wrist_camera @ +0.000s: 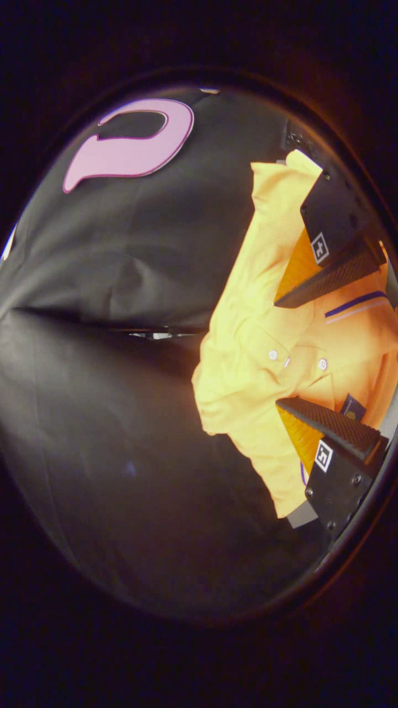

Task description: Put the clothes into the washing machine and then close the washing machine lid.

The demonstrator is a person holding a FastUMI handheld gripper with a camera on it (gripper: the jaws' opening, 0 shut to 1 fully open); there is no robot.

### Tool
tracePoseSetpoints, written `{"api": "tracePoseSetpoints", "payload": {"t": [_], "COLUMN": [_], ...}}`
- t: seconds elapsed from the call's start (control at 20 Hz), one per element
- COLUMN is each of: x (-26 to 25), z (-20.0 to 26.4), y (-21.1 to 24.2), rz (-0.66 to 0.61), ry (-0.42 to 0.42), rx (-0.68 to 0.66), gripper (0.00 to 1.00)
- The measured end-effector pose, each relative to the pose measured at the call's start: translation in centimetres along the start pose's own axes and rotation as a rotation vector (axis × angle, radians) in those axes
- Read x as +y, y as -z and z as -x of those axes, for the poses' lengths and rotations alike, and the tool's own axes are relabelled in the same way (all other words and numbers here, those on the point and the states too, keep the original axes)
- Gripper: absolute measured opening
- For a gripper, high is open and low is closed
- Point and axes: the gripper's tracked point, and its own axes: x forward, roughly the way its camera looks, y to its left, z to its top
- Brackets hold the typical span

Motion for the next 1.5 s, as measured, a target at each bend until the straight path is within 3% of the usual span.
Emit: {"api": "tracePoseSetpoints", "payload": {"t": [0.1, 0.25, 0.5, 0.6, 0.8, 1.15, 1.35, 1.5], "x": [0.0, -0.1, -1.9, -2.2, -2.8, -5.6, -6.3, -6.2], "z": [-0.5, -0.4, 0.4, 1.1, 1.8, 4.3, 6.7, 7.4], "y": [0.0, 0.1, 0.8, 1.0, 1.0, 0.7, 0.3, -0.4], "rz": [0.003, 0.001, 0.021, 0.018, 0.001, -0.110, -0.165, -0.237], "ry": [-0.003, 0.002, 0.022, 0.022, 0.063, 0.224, 0.374, 0.421], "rx": [-0.001, 0.009, 0.005, -0.009, -0.037, -0.092, -0.128, -0.148], "gripper": [0.97, 0.85, 0.25, 0.08, 0.01, 0.01, 0.01, 0.00]}}
